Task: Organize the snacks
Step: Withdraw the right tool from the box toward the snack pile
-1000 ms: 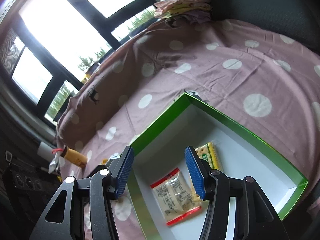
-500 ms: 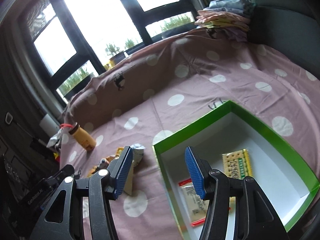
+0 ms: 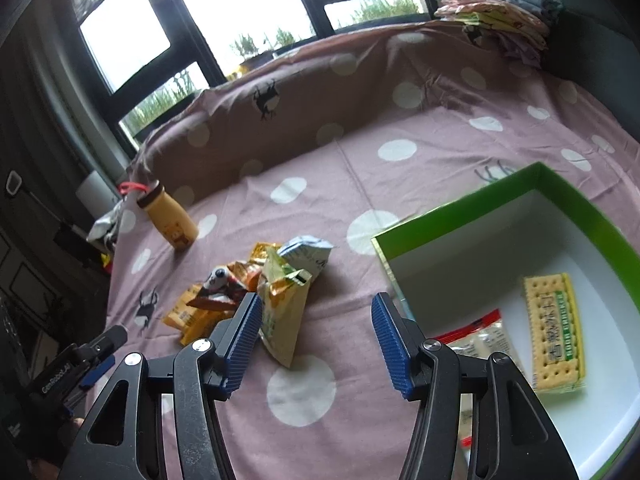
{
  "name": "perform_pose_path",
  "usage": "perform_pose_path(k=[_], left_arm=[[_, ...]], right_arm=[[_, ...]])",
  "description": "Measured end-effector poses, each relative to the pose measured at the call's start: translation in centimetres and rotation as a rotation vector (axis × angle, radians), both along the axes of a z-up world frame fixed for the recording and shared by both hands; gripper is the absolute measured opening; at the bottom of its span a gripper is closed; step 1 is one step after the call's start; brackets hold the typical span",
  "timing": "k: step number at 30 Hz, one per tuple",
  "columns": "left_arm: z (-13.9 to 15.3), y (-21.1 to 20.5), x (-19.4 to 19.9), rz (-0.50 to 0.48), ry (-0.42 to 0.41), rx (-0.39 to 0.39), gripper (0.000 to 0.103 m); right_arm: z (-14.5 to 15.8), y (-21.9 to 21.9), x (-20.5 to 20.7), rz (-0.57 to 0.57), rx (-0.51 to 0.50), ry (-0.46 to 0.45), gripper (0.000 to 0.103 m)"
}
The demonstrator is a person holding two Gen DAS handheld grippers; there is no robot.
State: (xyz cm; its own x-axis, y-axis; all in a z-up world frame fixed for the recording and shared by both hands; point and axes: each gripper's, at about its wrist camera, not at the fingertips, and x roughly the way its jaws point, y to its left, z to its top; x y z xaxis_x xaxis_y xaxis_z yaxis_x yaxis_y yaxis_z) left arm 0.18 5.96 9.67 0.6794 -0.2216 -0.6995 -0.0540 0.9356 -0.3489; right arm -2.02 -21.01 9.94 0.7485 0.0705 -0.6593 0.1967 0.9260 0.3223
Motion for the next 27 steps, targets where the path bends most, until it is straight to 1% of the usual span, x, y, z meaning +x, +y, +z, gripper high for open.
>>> perform_pose_path(k=[3,6,10,17,19,22,24,27], left_arm=[[-1.1,0.5,0.5,0.016,0.043,-0.009,0.078],[-2.2,0.8,1.0,0.028,0.086,-0.018,0.078],[-3.4,0.7,1.7,0.041,0.133,-0.008,0.078],[-5.1,-0.1,2.4,0.029,0.188,0.012,0.078],[-5.2,-0.4,2.4,0.016,0.186,0.004,0.078],[-4.9,-1.1,2.4,-0.006,0.176,0.012,0.078],[-4.9,-1.3,2.3,-0.012,0.176,0.015,0.078],[-4.9,-1.5,2.3,-0.023,0.18,0.02,0.078]], right_arm=[[-0.5,1.3,0.9,0.026,-0.005,0.017,0.059],[-1.0,2.3,1.9,0.057,0.007,0.023,0.067],[-1.9,3.4,3.5,0.097,0.031,0.046,0.068],[-4.0,4.5,5.9,0.114,0.055,0.1,0.068],[-4.5,4.3,6.3,0.088,0.05,0.113,0.068],[-5.2,3.8,7.0,0.039,0.035,0.123,0.068],[-5.9,3.5,7.4,0.042,0.041,0.121,0.068],[-7.4,2.9,8.1,0.035,0.063,0.148,0.068]])
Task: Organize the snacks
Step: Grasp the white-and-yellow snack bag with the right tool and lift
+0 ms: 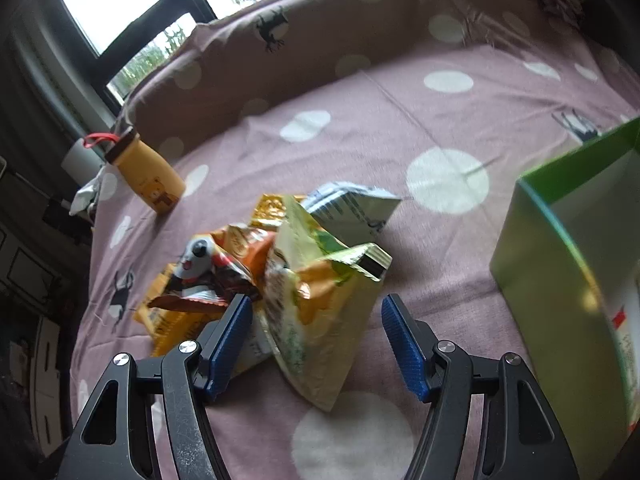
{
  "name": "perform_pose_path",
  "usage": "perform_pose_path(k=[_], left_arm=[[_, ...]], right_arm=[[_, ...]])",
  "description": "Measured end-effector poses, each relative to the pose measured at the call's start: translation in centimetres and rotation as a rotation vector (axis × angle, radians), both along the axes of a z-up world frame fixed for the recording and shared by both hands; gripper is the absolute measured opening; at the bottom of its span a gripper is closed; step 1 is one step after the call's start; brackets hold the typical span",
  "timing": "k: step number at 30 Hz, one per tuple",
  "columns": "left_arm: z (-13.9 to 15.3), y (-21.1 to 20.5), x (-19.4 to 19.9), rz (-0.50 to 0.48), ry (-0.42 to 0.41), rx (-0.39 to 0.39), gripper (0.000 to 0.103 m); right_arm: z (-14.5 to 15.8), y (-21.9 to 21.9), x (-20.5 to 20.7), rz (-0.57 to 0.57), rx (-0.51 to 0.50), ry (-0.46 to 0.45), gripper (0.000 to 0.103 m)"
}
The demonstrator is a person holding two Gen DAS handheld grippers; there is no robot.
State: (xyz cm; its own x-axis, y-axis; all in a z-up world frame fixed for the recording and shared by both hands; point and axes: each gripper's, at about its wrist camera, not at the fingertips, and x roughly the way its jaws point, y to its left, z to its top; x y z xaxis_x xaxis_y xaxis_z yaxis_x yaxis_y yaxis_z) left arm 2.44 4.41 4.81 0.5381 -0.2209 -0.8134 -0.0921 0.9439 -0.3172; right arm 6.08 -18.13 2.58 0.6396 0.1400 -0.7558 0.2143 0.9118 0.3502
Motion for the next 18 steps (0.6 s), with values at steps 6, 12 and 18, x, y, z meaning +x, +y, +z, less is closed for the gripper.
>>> perform_pose_path(k=[6,12,18], left_arm=[[-0.1,0.1,0.0,0.006,0.006,0.006,0.078],[0.3,0.4,0.0,-0.001,0.007,-0.036,0.078],[0.4,-1.0,-0.3,-0.082,0.025,-0.061,0.078]], right_arm=[[-0.1,-0.6,-0.3,0.04,0.061,-0.066,0.024],[2.0,0.5,-3.3,0.128,0.063,-0.037,0.022],[0.2,1.5,-4.3,0.265,0.209,0.186,0.022]])
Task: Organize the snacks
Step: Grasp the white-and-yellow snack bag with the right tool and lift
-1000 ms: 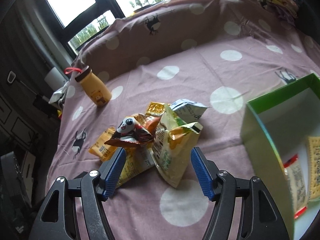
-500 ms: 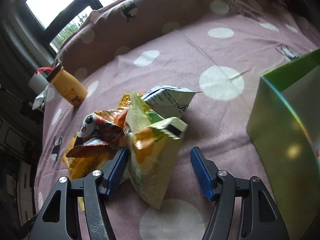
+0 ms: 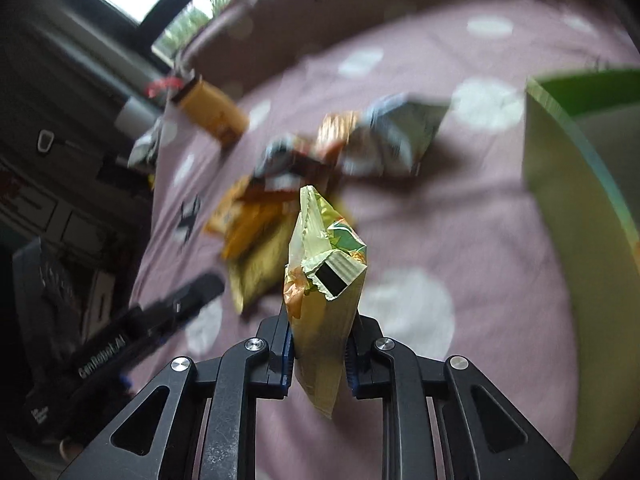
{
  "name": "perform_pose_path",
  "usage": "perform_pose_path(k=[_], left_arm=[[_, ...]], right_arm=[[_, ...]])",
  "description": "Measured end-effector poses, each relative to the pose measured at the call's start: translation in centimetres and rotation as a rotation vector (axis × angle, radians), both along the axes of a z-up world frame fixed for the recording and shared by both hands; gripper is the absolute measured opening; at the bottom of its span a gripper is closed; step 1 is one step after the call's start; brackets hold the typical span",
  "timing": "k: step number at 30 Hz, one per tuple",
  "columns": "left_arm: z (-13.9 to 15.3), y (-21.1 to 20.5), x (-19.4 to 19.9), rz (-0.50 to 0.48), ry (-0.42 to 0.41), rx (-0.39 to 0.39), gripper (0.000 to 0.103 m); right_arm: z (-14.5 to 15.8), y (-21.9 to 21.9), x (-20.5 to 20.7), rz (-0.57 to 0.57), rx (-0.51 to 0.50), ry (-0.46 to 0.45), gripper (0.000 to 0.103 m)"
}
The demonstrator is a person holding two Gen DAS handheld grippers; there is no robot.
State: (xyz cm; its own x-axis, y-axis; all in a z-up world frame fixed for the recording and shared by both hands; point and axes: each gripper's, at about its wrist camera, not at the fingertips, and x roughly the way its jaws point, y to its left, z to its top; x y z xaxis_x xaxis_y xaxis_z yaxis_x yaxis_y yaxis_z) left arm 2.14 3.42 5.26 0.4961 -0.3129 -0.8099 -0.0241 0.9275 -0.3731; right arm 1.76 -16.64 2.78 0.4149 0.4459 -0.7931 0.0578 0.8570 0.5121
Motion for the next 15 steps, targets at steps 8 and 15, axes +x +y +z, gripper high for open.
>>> perform_pose_path(k=[8,15], left_arm=[[-0.6,-2.3,-0.1,-0.08,0.034,0.051,0.078],[-1.3,-4.8,-0.4,-0.171,0.068,0.056,0.072]], right_arm=[[1.4,-1.8,-1.0,-0.109,-0.185,-0.013,0.062],[1.5,-3.9,-0.5,-0.166,-0.144,-0.055,0.062]])
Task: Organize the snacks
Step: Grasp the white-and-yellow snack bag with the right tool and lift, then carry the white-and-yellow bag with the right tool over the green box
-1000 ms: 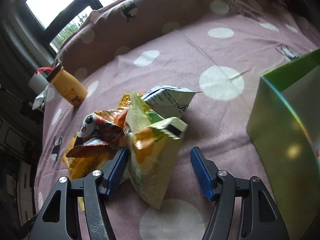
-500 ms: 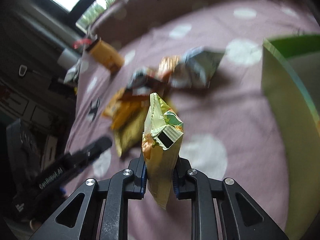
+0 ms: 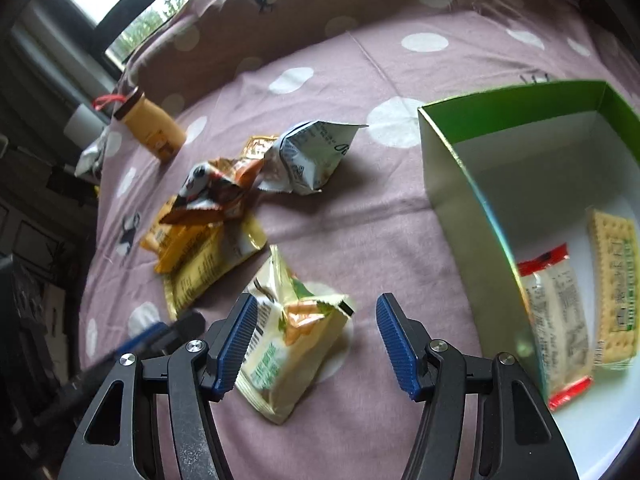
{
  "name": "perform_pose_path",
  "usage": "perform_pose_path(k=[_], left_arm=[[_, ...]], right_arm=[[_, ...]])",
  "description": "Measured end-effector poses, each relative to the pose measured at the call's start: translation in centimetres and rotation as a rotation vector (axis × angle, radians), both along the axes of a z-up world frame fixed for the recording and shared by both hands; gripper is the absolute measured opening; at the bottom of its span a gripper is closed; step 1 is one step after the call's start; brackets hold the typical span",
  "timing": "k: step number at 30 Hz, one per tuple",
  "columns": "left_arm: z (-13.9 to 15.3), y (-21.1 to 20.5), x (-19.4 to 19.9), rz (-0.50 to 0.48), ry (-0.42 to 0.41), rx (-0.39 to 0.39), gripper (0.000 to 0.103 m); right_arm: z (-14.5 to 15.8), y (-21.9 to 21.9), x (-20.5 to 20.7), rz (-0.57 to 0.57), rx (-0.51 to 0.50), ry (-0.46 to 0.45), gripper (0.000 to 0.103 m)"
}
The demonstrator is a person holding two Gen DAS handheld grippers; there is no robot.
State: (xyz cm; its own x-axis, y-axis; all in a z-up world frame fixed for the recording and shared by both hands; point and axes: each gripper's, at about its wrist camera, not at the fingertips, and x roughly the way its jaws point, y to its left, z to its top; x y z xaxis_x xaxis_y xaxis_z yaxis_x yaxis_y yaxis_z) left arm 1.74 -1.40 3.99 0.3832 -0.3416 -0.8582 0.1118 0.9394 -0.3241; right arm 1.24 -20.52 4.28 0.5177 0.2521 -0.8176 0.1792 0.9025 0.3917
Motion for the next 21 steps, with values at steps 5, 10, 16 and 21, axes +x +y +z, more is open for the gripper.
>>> perform_pose_path(k=[5,10,16,21], left_arm=[[-0.7,-1.7,-0.6,-0.073,0.049,-0.026,0.067],[-1.2,-3.4,-0.7,-0.124,0.058,-0.06,0.04],[-1.2,-4.3,-0.7,-0.123,0.047,-0.076,0.035],[0.0,-5.7,-1.1,-0.147,-0.033,-0.036,0.031]], right_arm=[[0.2,0.1,0.9,0.02,0.04,-0.051,0.063],[-1.0,1.2,1.8,0.049,0.024,-0.019,0.061],[-1.7,2.4,1.9,0.117,0.033,0.016,0.043],[-1.4,1.3,1.2,0.098,0.112,0.004,0.041]])
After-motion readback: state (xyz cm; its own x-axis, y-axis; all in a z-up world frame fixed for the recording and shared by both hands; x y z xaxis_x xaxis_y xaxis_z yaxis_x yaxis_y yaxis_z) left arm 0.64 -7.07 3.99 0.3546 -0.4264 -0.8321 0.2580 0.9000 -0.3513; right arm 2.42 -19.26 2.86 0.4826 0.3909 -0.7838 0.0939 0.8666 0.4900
